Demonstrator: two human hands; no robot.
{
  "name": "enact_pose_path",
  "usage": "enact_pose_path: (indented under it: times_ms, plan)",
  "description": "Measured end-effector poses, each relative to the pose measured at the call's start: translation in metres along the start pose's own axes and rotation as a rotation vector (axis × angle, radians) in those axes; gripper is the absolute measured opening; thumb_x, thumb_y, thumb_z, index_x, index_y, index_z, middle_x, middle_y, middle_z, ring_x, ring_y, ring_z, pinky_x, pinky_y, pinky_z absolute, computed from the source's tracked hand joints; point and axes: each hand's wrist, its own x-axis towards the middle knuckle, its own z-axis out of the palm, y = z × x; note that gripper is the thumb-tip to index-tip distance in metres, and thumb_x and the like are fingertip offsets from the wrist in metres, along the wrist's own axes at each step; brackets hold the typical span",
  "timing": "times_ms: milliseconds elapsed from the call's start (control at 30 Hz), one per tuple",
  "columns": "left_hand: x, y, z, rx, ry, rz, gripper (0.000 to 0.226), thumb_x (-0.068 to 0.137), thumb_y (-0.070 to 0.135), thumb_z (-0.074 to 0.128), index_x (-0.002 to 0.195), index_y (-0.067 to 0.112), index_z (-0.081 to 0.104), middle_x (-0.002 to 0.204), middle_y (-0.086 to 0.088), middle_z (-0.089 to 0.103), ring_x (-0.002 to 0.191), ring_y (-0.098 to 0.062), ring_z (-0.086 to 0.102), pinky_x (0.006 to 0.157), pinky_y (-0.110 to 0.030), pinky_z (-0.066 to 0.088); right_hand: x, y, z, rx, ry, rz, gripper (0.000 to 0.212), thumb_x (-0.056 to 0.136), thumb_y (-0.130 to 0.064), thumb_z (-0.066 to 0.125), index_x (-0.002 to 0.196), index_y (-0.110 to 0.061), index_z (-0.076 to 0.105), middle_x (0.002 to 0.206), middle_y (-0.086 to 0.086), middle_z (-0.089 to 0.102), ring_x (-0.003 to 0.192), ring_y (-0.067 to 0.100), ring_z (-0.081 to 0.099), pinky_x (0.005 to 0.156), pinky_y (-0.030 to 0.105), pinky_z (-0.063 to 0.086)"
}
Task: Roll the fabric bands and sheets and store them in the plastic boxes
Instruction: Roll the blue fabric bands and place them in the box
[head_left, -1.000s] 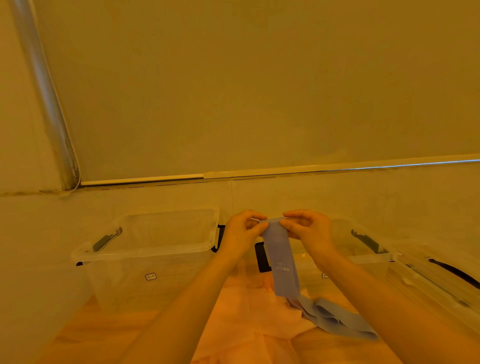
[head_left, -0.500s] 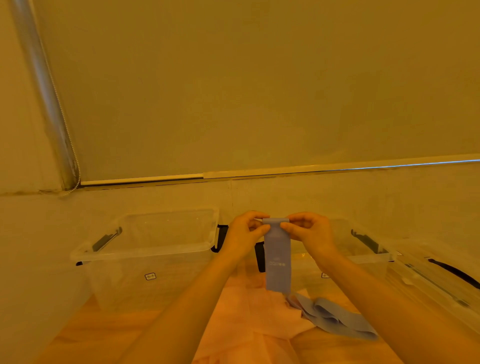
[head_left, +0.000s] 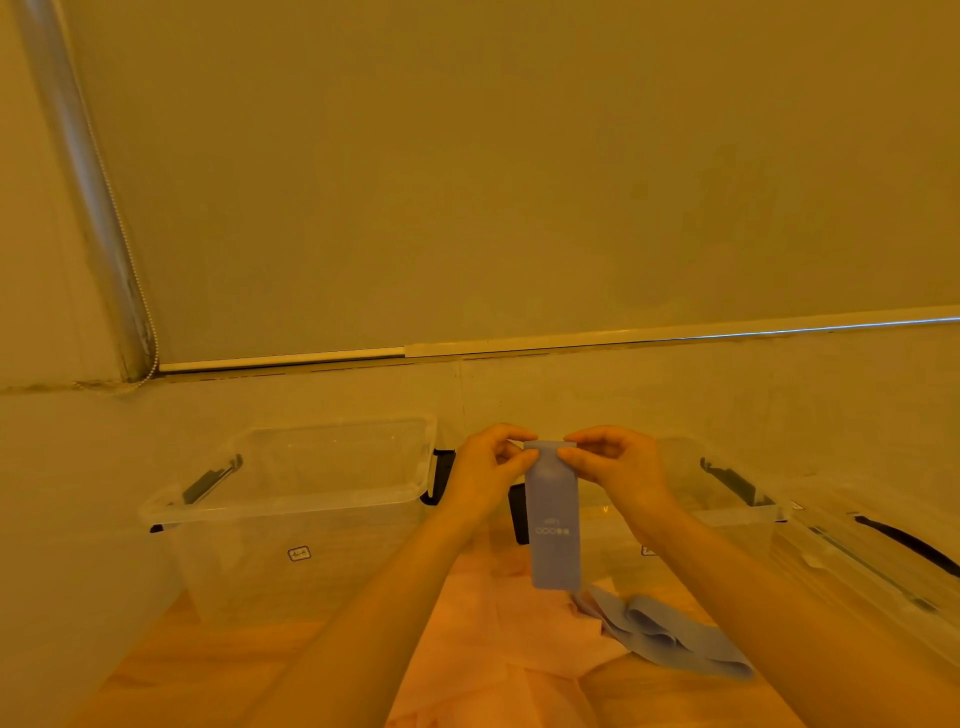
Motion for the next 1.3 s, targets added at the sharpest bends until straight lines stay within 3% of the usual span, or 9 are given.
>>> enact_pose_path:
  times_ms: [67,167,300,433,633,800,933,1100,1300]
  plan:
    - [-0.0003,-0.0007,-0.0002,0.059,0.020,0.026,0.012,0.089,0.016,0.065,0.095,0.026,0.065,0.084,0.004,0.060,0.076,-0.004,0.054,0.065,-0.010,0.042,-0.0006,0.0003,0.0002,0.022,-0.004,0.016,0.011,0.077,0.002,0.073,0.084,-0.003,0.067,0.079,0.012,0.069,0.065,0.006,0.069,0.058,0.018,0.055]
    - [-0.0007,-0.0004,-0.0010,0.092,0.026,0.020,0.010,0.090,0.019,0.063,0.097,0.027,0.063,0.106,0.002,0.059,0.086,-0.003,0.055,0.066,-0.009,0.042,-0.0016,0.0002,0.0008,0.016,-0.012,0.032,0.010,0.077,-0.001,0.074,0.083,-0.004,0.067,0.080,0.011,0.070,0.067,0.009,0.070,0.058,0.019,0.055]
    - [-0.0019,0.0007,0.0000,-0.062,0.000,-0.011,0.016,0.090,0.011,0.063,0.101,0.022,0.061,0.096,0.006,0.062,0.092,-0.011,0.061,0.073,-0.017,0.052,-0.0013,-0.0002,0.0015,0.031,-0.015,0.043,0.011,0.076,-0.001,0.074,0.083,-0.004,0.066,0.079,0.010,0.070,0.066,0.010,0.070,0.057,0.018,0.054]
    - [0.0005,-0.0004,-0.0001,-0.092,0.028,-0.007,0.023,0.086,0.005,0.067,0.092,0.026,0.061,0.088,0.007,0.063,0.087,-0.012,0.062,0.074,-0.023,0.053,-0.0005,0.0004,0.0013,0.021,0.010,0.041,0.015,0.074,0.004,0.075,0.083,-0.004,0.066,0.081,0.012,0.068,0.067,0.011,0.068,0.057,0.019,0.055]
    - [0.0006,0.0000,0.0005,-0.084,0.034,0.003,0.021,0.086,0.008,0.067,0.086,0.028,0.061,0.084,0.008,0.063,0.081,-0.010,0.061,0.072,-0.024,0.052,0.0003,0.0006,0.0018,-0.004,0.061,0.011,0.017,0.073,0.006,0.075,0.084,-0.002,0.064,0.084,0.013,0.068,0.075,0.018,0.067,0.059,0.022,0.057]
    - [-0.0011,-0.0019,0.0005,-0.057,0.047,-0.009,0.010,0.090,0.014,0.063,0.092,0.023,0.062,0.084,0.006,0.063,0.080,-0.012,0.062,0.062,-0.014,0.047,0.0002,0.0008,0.0018,-0.045,0.022,0.009,0.024,0.075,0.004,0.075,0.097,-0.004,0.067,0.090,0.006,0.068,0.080,0.012,0.066,0.060,0.018,0.056]
    - [-0.0026,0.0007,0.0002,-0.098,0.045,-0.027,0.005,0.091,0.014,0.062,0.094,0.018,0.063,0.084,0.004,0.063,0.077,-0.007,0.061,0.057,-0.011,0.047,-0.0006,0.0012,0.0025,-0.040,0.022,0.009,0.017,0.076,-0.001,0.075,0.091,-0.004,0.068,0.087,0.012,0.068,0.077,0.016,0.067,0.058,0.020,0.056]
    - [-0.0021,-0.0012,-0.0030,-0.082,0.008,-0.018,0.014,0.087,0.015,0.067,0.096,0.025,0.062,0.080,0.005,0.061,0.078,-0.009,0.061,0.067,-0.024,0.053,-0.0029,0.0018,0.0042,-0.005,0.015,0.014,0.009,0.079,-0.002,0.072,0.087,0.000,0.068,0.081,0.011,0.069,0.070,0.013,0.067,0.057,0.019,0.055]
    - [-0.0034,-0.0027,-0.0013,-0.050,0.021,-0.025,0.010,0.089,0.017,0.065,0.089,0.026,0.059,0.077,0.005,0.059,0.074,-0.009,0.059,0.063,-0.023,0.048,-0.0030,0.0017,0.0040,-0.036,0.015,-0.002,0.018,0.077,-0.001,0.074,0.094,-0.004,0.068,0.087,0.006,0.068,0.078,0.011,0.066,0.060,0.018,0.056]
